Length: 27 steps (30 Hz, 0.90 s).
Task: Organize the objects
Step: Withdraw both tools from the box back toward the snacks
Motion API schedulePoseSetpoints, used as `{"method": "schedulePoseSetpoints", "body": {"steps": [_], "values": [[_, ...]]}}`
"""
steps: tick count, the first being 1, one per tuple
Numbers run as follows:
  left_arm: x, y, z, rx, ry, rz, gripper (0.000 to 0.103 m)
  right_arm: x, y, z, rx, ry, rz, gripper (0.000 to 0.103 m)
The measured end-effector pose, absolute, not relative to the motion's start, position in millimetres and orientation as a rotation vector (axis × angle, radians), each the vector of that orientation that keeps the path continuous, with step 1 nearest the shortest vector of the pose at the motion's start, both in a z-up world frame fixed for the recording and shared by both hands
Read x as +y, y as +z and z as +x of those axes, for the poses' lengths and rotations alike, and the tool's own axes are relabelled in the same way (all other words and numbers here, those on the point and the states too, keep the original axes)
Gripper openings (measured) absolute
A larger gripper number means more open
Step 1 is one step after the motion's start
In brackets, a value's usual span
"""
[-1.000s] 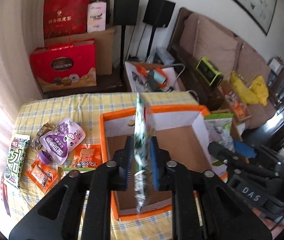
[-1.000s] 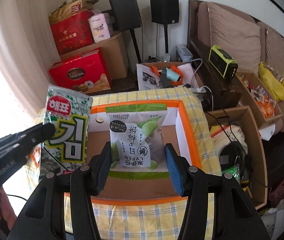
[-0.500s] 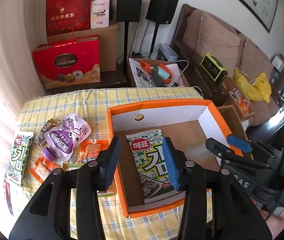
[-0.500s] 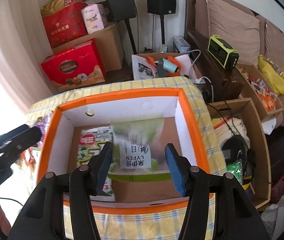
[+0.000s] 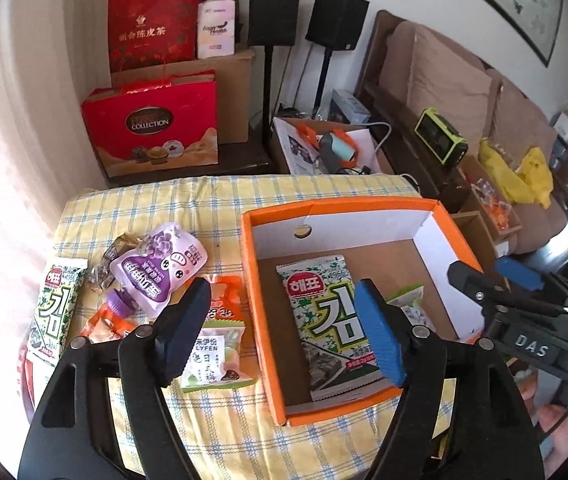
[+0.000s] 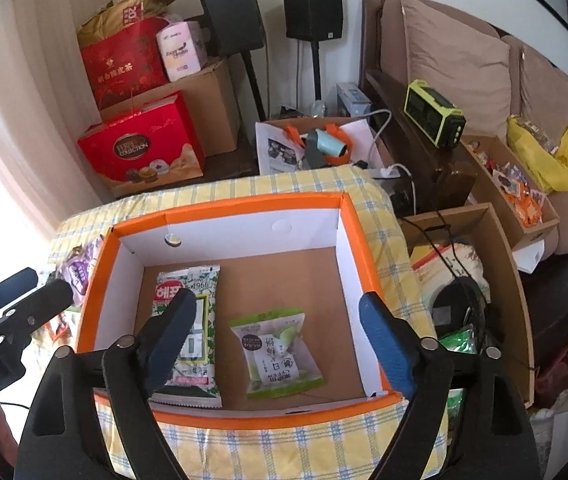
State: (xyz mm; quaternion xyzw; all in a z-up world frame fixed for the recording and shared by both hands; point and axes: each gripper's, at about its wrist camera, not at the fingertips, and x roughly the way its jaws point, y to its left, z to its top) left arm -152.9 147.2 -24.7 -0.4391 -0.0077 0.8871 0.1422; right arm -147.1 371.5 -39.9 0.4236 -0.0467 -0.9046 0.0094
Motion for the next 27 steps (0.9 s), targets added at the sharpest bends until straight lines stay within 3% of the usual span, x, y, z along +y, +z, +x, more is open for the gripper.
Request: {"method": "schedulePoseSetpoints", "body": {"steps": [3, 9, 27], "values": [[140, -25, -153, -0.030, 2.582, -1.263, 0.089, 370, -37, -146, -0.138, -2.829, 1.305, 0.103], [124, -22, -151, -0.064, 2.605, -1.254, 0.102, 362, -32, -142, -0.136, -2.826, 1.290, 0.103], [72, -12, -141, -0.053, 2.723, -1.195, 0.103, 315, -12, -127, -0.048, -2.775, 1.199, 0.103]]}}
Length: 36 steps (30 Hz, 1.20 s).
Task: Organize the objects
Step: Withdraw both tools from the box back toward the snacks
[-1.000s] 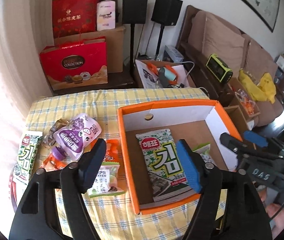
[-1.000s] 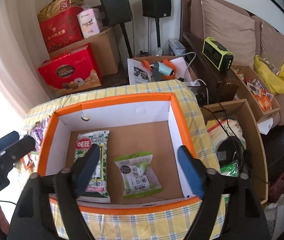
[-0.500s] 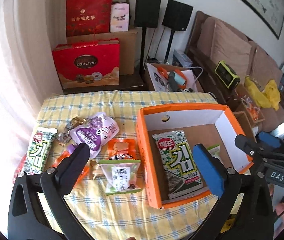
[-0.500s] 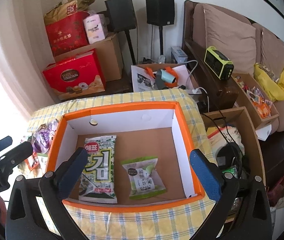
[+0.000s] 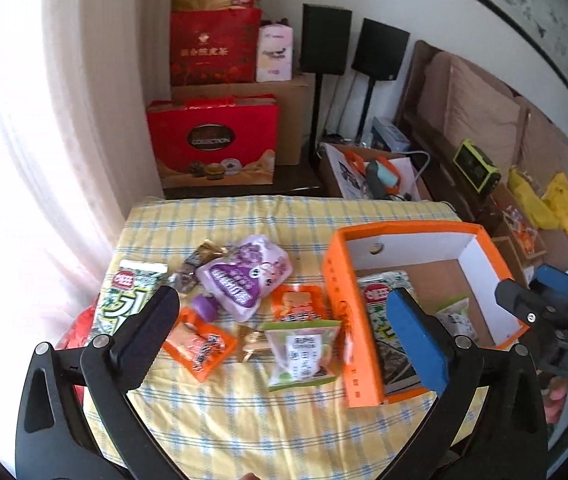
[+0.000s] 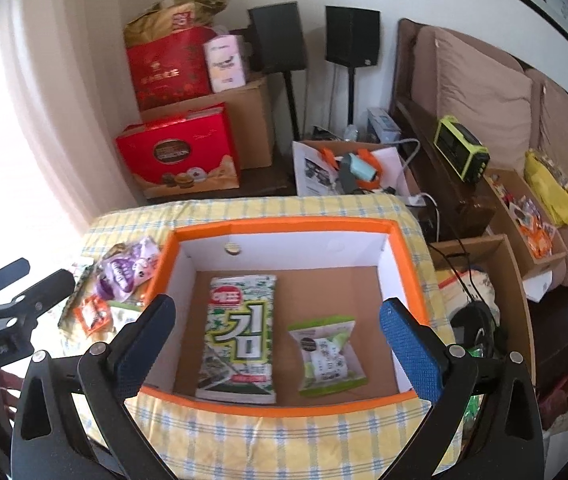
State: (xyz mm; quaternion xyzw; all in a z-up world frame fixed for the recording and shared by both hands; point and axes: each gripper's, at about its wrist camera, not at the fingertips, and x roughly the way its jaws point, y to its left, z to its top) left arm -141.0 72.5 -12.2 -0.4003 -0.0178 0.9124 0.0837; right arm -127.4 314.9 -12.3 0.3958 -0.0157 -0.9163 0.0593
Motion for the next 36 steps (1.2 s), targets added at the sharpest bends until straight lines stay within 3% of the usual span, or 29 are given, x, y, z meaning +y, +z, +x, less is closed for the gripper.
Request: {"method": "schedulePoseSetpoints", "body": {"steps": [20, 27, 32, 36], "values": [[-35, -49, -160, -0.027, 2.826, -1.416, 0.103, 235, -25, -131, 0.024, -2.606, 1.203, 0.103], [-73, -74, -171, -0.107, 2.813, -1.514, 0.103, 203, -28, -138, 0.058, -2.515, 1.200, 0.102], [-90, -90, -176, -0.180, 2.774, -1.568, 0.103, 179, -36, -148, 0.083, -2.418, 1.270, 0.094], [-94, -102, -184, -0.186, 2.742, -1.607, 0.103, 163, -44, -151, 0.107, -2.382, 1.302, 0.078]]}}
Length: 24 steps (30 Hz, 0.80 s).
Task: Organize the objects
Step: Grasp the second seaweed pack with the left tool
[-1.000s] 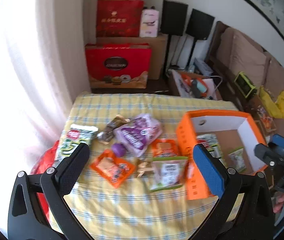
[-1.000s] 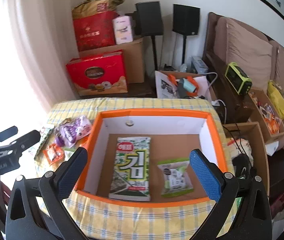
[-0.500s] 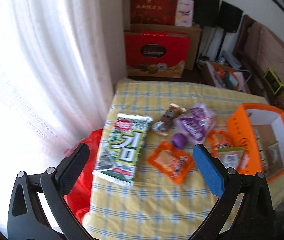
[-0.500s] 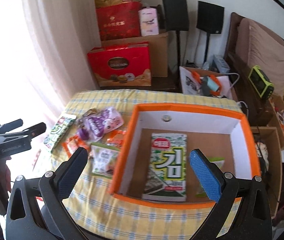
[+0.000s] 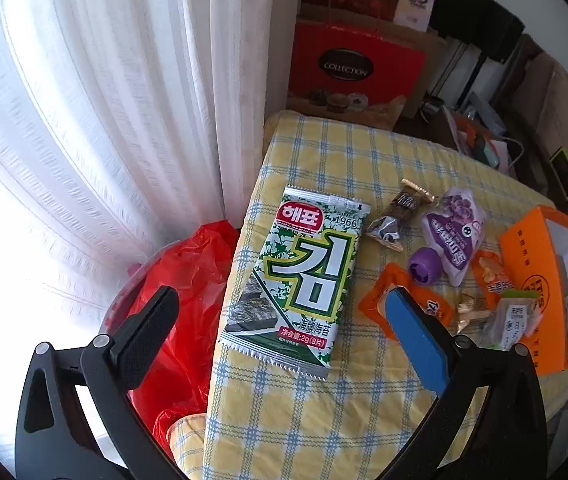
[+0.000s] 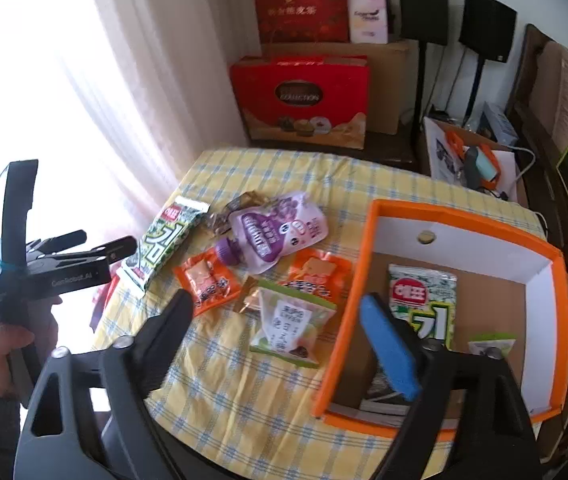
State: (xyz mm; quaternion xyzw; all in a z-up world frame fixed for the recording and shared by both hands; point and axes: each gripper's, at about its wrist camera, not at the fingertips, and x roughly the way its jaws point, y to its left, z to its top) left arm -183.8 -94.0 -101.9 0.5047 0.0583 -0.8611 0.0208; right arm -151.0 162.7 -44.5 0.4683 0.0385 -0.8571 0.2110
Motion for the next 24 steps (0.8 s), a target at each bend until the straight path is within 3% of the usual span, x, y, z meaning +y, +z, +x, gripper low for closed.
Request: {"method": "schedulePoseSetpoints", "body": {"steps": [10, 21, 24], "values": [[-91, -139, -207, 0.065, -2.611, 1.642, 0.103, 133, -65, -158, 0.150, -2.308, 1.350, 0.077], [-88, -153, -220, 0.062, -2.625, 1.689, 0.103, 106, -83, -173, 0.154, -2.265, 1.365, 0.077], [-87, -156, -220, 0.055, -2.631, 1.697, 0.095, 104, -87, -177, 0.151, -2.259, 1.373, 0.077]]}}
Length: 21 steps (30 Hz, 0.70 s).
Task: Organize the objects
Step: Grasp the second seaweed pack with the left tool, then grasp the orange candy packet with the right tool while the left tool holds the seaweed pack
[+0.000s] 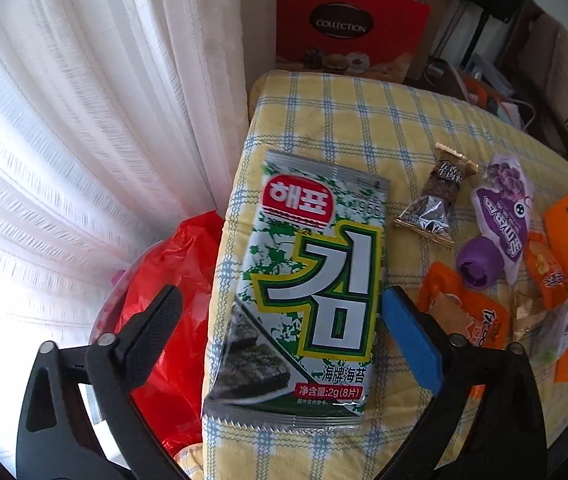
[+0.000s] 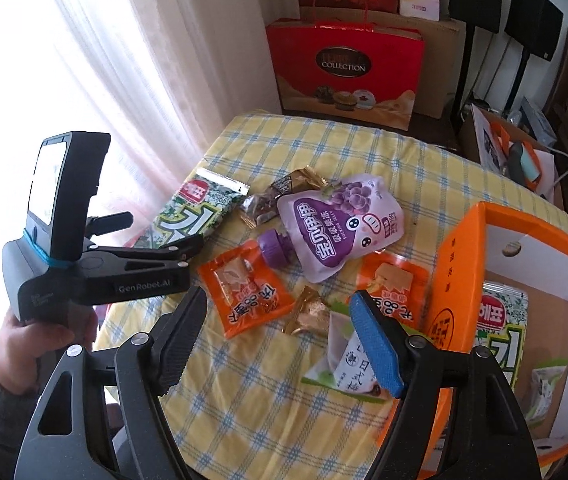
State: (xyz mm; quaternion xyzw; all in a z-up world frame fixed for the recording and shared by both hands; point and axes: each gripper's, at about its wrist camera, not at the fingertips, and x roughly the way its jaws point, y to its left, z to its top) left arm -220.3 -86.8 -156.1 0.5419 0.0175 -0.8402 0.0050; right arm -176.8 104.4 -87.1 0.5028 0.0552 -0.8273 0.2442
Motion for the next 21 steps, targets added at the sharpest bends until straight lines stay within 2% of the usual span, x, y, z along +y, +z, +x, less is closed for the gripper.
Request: {"method": "schedulePoseSetpoints", "body": {"steps": [2, 4, 7, 8, 9, 10, 11, 13, 15, 21], "values": [[-88, -157, -219, 0.075, -2.641, 1.702, 0.084, 103, -90, -180, 0.149, -2.249, 1.378, 0.077], [-90, -157, -218, 0.127, -2.656, 1.716, 0.063, 100, -93, -181, 0.161, -2.239, 1.382, 0.077], [-92, -155, -216, 0.170, -2.664, 1.721, 0.047, 97, -99, -183, 0.178, -2.224, 1.395, 0.077], [-94, -154, -215, 0.182, -2.663, 1.724, 0.047, 95, -100, -184, 0.184, -2.220, 1.398, 0.077], [-96, -152, -214, 0.201, -2.664, 1.724, 0.042, 92, -102, -184, 0.195, -2.216, 1.400, 0.077], [-98, -151, -213, 0.215, -2.664, 1.723, 0.028, 91, -104, -184, 0.202, -2.214, 1.401, 0.077], [-100, -149, -212, 0.224, -2.660, 1.720, 0.019, 88, -105, -184, 0.210, -2.209, 1.404, 0.077], [-104, -145, -208, 0.245, -2.664, 1.706, 0.014, 83, -108, -185, 0.219, -2.196, 1.412, 0.069], [-108, -141, -205, 0.281, -2.673, 1.704, 0.014, 77, -111, -186, 0.231, -2.181, 1.417, 0.065], [-117, -128, -197, 0.370, -2.703, 1.683, 0.012, 63, -124, -191, 0.245, -2.124, 1.435, 0.065]]}}
